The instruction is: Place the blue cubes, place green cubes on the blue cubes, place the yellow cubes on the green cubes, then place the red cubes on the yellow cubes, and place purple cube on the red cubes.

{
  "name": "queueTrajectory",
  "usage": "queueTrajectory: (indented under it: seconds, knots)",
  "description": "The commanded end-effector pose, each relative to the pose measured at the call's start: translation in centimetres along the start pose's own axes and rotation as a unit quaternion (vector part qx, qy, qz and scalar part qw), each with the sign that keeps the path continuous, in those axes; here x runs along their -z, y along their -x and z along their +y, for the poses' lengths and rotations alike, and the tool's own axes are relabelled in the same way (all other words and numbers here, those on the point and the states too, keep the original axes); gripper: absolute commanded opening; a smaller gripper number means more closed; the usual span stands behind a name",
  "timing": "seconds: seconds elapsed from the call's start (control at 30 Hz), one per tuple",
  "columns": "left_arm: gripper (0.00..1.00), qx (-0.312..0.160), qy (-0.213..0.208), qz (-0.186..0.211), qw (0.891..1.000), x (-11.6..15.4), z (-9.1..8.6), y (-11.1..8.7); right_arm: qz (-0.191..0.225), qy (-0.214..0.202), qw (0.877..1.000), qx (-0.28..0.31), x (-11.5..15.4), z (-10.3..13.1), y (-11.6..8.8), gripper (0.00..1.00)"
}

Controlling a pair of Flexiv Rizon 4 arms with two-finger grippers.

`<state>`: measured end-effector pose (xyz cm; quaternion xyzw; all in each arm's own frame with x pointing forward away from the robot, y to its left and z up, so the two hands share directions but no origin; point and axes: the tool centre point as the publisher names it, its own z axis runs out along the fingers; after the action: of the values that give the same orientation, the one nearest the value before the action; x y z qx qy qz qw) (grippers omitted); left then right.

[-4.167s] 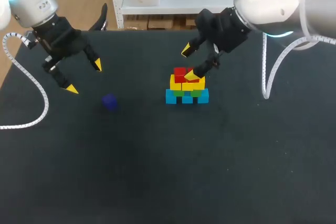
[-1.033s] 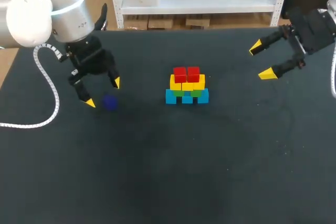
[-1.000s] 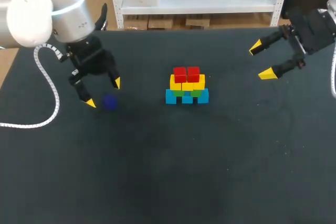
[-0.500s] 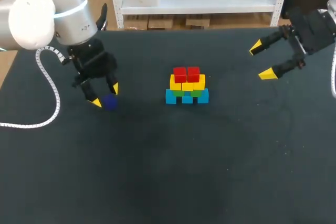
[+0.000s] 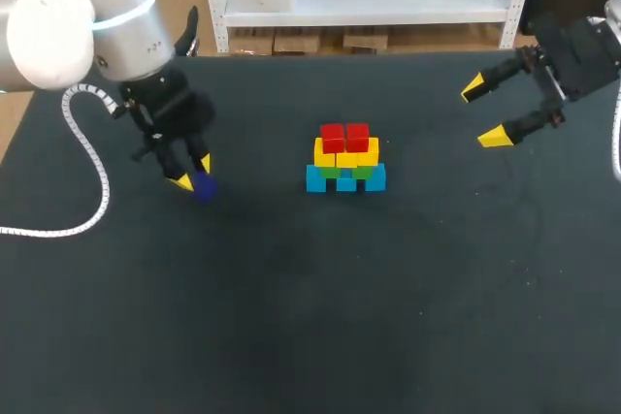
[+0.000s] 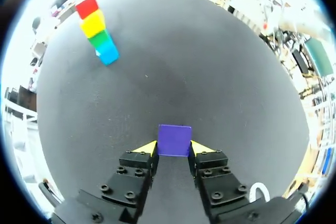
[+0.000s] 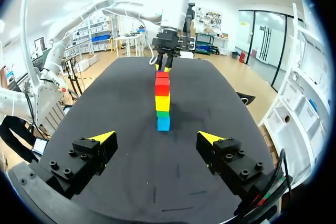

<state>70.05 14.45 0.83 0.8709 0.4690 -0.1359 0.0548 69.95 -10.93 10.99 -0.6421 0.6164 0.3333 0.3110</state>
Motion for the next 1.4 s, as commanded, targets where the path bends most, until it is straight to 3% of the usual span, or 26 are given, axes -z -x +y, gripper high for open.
queueTrajectory:
  seconds: [0.03,0.27,0.33,0.4,0.63,0.8,0.93,1.1,1.33,1.4]
  knots:
    - [0.00,0.028,0.024,0.002,0.999,1.9,-1.0,1.5,-0.001,0.000,1.000,0.000,0.0,-0.1,0.0,1.00]
    - [0.00,0.133,0.052,0.020,0.990,4.8,-0.7,4.2,-0.001,0.000,1.000,0.000,0.0,-0.1,0.0,1.00]
    - [0.00,0.167,0.070,0.047,0.982,5.9,-0.4,5.1,-0.001,0.000,1.000,0.000,0.0,-0.1,0.0,1.00]
    - [0.00,0.196,0.087,0.038,0.976,7.0,-0.1,5.7,-0.001,0.000,1.000,0.000,0.0,-0.1,0.0,1.00]
    - [0.00,0.238,0.135,0.045,0.961,10.5,1.9,7.2,-0.001,0.000,1.000,0.000,0.0,-0.1,0.0,1.00]
    - [0.00,0.243,0.140,0.059,0.958,12.4,3.1,8.4,-0.001,0.000,1.000,0.000,0.0,-0.1,0.0,1.00]
    - [0.00,0.243,0.143,0.050,0.958,13.4,4.1,10.1,-0.001,0.000,1.000,0.000,0.0,-0.1,0.0,1.00]
    - [0.00,0.247,0.124,0.028,0.961,13.5,5.4,12.6,-0.001,0.000,1.000,0.000,0.0,-0.1,0.0,1.00]
    - [0.00,0.252,0.109,0.035,0.961,13.6,6.8,15.6,-0.001,0.000,1.000,0.000,0.0,-0.1,0.0,1.00]
    - [0.00,0.259,0.112,0.017,0.959,13.3,7.0,16.3,-0.001,0.000,1.000,0.000,0.0,-0.1,0.0,1.00]
